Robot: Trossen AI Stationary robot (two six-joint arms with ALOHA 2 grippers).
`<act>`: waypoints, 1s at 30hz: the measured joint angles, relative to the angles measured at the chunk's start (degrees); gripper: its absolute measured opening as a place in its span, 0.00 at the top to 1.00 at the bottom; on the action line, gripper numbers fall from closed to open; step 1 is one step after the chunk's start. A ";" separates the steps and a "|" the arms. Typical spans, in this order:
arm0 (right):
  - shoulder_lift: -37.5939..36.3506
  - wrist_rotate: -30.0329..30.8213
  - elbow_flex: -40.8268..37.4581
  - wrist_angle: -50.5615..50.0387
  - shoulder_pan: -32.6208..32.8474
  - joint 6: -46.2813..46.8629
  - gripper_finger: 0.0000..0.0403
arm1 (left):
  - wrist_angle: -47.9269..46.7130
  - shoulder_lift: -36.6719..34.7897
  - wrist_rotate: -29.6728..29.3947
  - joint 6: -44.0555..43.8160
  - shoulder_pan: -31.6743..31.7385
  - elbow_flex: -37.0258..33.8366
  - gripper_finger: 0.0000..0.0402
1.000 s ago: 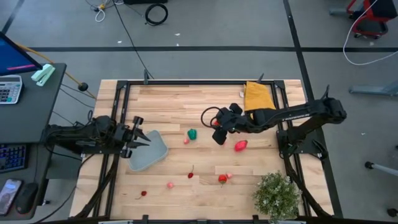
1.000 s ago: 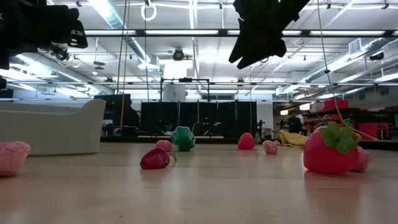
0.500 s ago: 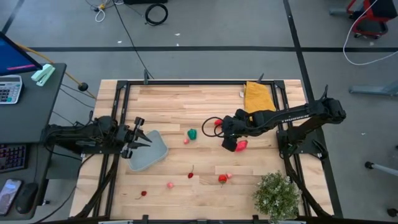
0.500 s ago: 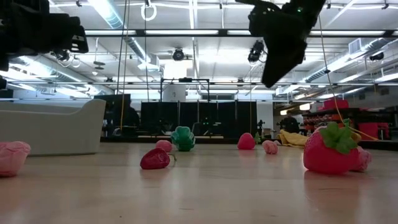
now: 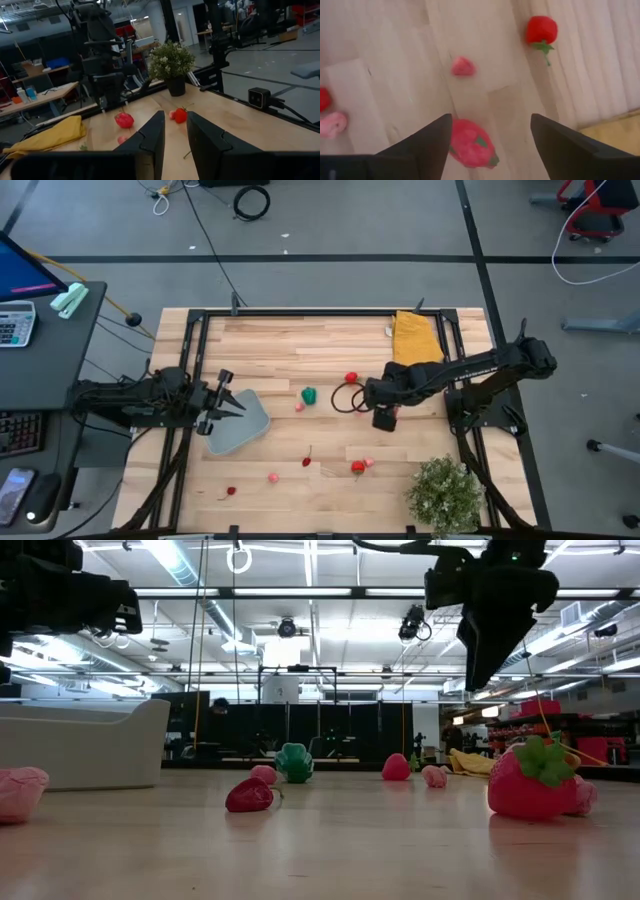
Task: Pick and placing Produce into tupperware
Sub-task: Put the red dragonfruit into the gray bin
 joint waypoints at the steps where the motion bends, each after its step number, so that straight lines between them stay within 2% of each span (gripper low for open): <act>1: 0.00 -1.20 -0.44 -0.14 0.58 -0.49 0.31 | -0.21 0.00 -0.01 -0.02 0.00 0.00 0.78; 5: 0.00 -5.14 -3.21 0.28 3.18 -2.19 0.32 | -1.23 0.00 -0.02 -2.33 0.00 0.01 0.80; 9: 0.00 -5.16 -6.87 0.51 5.21 -4.66 0.32 | -2.57 0.00 0.00 -5.15 0.00 0.00 0.80; 13: 0.00 -5.06 -11.10 2.25 6.50 -12.53 0.31 | -3.50 0.00 -0.03 -5.09 0.00 0.02 0.79; 16: 0.00 -3.35 -13.61 2.46 6.67 -16.77 0.31 | -3.88 0.00 -0.04 -5.88 0.00 0.02 0.78; 21: -0.02 2.64 -14.51 3.09 6.59 -18.40 0.31 | -4.14 0.00 -0.04 -8.40 0.00 0.02 0.78; 30: -0.02 0.63 -14.51 5.57 6.35 -26.56 0.31 | -3.70 0.00 -0.04 -9.44 0.00 0.02 0.79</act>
